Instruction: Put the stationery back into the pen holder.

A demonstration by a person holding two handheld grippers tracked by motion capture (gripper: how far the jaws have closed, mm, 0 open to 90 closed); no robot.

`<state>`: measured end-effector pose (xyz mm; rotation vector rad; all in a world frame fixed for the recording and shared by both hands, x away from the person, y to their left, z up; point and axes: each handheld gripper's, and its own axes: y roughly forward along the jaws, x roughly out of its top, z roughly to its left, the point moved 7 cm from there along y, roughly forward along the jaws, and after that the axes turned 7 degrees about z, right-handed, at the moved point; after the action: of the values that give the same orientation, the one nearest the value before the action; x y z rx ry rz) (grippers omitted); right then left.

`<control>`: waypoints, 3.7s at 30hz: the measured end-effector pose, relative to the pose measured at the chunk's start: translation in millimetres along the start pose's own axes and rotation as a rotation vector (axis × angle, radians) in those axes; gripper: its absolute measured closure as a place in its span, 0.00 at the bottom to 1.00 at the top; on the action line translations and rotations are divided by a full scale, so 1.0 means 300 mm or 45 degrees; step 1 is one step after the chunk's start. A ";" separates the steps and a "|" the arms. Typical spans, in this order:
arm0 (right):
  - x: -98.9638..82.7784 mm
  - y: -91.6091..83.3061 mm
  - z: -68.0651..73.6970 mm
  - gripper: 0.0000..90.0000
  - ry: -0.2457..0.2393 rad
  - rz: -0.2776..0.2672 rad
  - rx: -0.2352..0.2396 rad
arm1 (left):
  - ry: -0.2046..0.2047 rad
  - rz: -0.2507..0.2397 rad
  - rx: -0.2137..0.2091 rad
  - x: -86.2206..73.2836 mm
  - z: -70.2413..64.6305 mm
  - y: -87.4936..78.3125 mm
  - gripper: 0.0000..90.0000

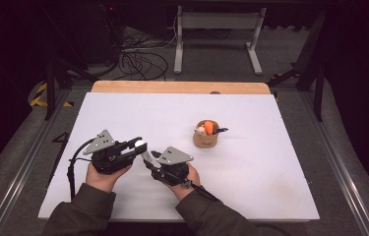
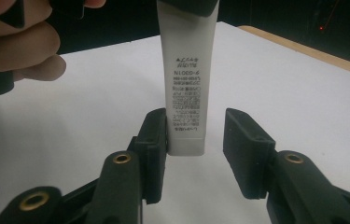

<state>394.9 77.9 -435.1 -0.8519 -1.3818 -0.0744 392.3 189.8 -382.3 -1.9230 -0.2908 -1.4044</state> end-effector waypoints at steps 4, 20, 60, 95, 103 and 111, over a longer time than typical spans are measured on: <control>0.002 -0.024 -0.021 0.59 -0.002 0.007 0.015 | 0.018 0.003 0.002 0.009 -0.012 0.006 0.74; -0.027 -0.151 -0.153 0.43 0.076 -0.032 -0.053 | 0.058 0.025 0.018 0.039 -0.022 0.039 0.74; -0.136 -0.417 -0.387 0.19 0.199 -0.130 -0.228 | 0.167 0.065 -0.007 0.193 -0.071 0.203 0.74; -0.186 -0.503 -0.455 0.16 0.268 -0.159 -0.296 | 0.215 0.036 -0.018 0.319 -0.080 0.417 0.74; -0.194 -0.512 -0.463 0.15 0.281 -0.161 -0.309 | 0.201 0.033 -0.001 0.325 -0.057 0.452 0.74; -0.196 -0.507 -0.460 0.14 0.276 -0.154 -0.304 | 0.202 0.029 0.010 0.332 -0.049 0.483 0.74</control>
<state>416.2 -132.5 -405.9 -0.9277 -1.2335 -0.4210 501.1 54.5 -351.6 -1.7908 -0.1980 -1.5278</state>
